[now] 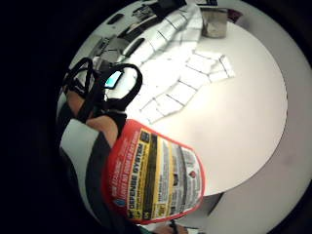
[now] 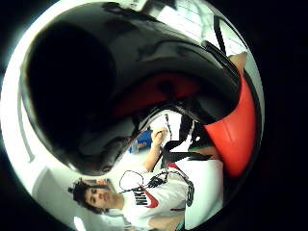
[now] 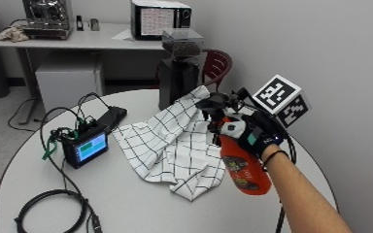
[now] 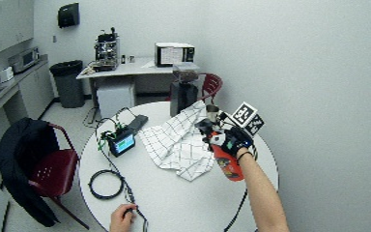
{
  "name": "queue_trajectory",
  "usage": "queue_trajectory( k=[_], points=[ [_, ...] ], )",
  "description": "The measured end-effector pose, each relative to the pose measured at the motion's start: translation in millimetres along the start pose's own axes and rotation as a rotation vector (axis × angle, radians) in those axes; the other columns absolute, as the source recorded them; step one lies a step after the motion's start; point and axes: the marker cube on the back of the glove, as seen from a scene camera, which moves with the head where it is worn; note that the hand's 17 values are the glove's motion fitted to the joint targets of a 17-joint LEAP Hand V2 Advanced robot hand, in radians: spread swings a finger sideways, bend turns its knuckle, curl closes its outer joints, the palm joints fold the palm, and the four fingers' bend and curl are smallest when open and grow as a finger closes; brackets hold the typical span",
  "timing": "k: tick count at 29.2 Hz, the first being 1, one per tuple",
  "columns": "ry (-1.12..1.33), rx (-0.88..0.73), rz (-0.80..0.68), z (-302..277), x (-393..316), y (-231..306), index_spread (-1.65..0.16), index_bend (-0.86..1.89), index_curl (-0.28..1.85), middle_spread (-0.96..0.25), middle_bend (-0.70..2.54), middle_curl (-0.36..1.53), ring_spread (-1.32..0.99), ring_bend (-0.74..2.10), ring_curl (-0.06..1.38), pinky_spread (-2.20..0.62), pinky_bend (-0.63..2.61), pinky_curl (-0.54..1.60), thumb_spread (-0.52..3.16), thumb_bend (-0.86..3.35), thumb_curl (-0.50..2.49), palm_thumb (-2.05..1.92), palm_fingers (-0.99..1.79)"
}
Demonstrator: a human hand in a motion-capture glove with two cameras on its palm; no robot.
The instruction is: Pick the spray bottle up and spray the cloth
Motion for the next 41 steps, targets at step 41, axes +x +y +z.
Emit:
queue_trajectory(
  k=[41],
  points=[
    [-0.472, -0.085, -0.406, 204, -43, 10, -0.22, 0.18, 0.36, -0.09, 0.49, 0.44, -0.11, 0.50, 0.38, 0.07, 0.18, 0.32, 0.93, -0.02, 0.58, 0.86, 1.05]
  ],
)
